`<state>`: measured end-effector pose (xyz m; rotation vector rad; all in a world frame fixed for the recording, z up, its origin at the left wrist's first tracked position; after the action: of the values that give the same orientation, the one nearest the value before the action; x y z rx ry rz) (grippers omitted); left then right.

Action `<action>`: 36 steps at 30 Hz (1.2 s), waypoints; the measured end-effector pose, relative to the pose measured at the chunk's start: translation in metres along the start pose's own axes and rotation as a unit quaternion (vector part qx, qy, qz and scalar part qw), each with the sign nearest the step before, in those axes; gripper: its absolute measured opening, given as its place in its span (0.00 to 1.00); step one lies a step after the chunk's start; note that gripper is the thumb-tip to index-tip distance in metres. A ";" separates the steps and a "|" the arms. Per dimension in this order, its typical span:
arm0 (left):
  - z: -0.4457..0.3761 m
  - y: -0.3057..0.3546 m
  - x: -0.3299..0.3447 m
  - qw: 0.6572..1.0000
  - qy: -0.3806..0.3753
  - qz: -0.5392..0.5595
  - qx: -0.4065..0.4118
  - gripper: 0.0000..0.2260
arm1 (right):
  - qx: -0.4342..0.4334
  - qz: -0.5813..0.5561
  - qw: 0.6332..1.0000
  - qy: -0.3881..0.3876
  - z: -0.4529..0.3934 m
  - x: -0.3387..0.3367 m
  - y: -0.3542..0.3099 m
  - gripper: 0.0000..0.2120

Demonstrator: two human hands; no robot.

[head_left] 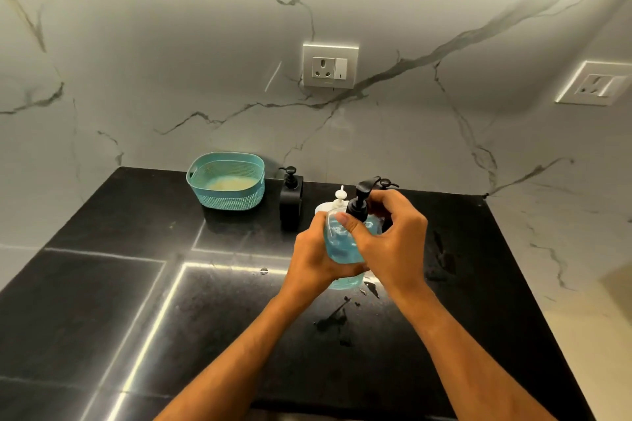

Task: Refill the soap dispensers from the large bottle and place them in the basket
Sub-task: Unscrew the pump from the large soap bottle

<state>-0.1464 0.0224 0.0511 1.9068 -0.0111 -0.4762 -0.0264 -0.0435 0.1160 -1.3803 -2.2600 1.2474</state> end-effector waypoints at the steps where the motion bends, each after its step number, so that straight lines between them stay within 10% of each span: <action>1: -0.002 0.003 0.002 1.000 -0.003 -0.004 -0.001 0.35 | -0.002 -0.002 1.000 0.000 -0.002 -0.002 0.000 0.17; 13: 0.000 0.018 0.005 0.999 -0.041 -0.026 0.005 0.34 | -0.004 -0.052 0.984 -0.173 -0.026 -0.039 0.002 0.18; 20: 0.006 0.019 0.005 0.999 -0.009 -0.032 -0.005 0.37 | -0.011 0.036 0.997 -0.067 -0.017 -0.038 -0.016 0.19; 36: 0.008 0.017 0.003 1.000 -0.016 -0.004 -0.010 0.37 | 0.025 0.027 0.989 -0.140 -0.019 -0.038 -0.029 0.23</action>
<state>-0.1429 0.0079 0.0633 1.8801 -0.0185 -0.5099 -0.0134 -0.0695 0.1580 -1.3282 -2.3624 1.5950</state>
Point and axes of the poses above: each hand's wrist, its own z-axis away from the middle knuckle, its own x-axis out of the palm, y = z × x, the point moved 1 cm from there along -z, towards the middle knuckle, and after that the axes turned 9 degrees about y, right-handed, at the moved point
